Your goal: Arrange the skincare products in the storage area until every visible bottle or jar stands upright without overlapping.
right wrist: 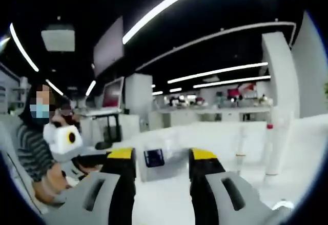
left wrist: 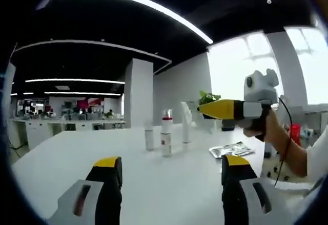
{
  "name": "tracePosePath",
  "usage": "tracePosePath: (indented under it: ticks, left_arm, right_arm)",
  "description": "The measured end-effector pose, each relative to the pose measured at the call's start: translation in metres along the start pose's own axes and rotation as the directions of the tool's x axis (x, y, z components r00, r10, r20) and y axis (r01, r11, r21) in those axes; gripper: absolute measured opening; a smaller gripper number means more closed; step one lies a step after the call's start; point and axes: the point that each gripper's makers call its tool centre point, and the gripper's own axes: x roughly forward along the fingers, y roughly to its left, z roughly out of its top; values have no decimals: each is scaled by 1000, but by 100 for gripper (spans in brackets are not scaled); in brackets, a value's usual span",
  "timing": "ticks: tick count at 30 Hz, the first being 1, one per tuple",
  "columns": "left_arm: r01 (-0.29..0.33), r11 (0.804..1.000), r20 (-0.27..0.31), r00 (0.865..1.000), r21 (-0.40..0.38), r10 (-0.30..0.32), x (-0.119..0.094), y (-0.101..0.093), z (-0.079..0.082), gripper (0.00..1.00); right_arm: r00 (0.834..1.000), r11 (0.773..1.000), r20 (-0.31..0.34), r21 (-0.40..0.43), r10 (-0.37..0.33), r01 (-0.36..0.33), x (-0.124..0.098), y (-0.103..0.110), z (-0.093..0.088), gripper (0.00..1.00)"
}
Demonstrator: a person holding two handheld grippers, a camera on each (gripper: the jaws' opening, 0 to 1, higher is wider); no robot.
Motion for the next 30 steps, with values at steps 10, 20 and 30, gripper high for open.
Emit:
tracePosePath:
  ticks: [10, 20, 30]
  left_arm:
    - [93, 993, 84, 993, -76, -86, 10, -12, 14, 42]
    - [186, 978, 83, 981, -91, -178, 8, -23, 17, 10]
    - [195, 972, 63, 980, -133, -188, 2, -19, 19, 0]
  right_arm:
    - [999, 1000, 19, -7, 31, -30, 12, 22, -11, 39]
    - [997, 998, 32, -3, 67, -67, 15, 41, -14, 38]
    - [996, 996, 34, -33, 80, -79, 7, 43, -14, 32]
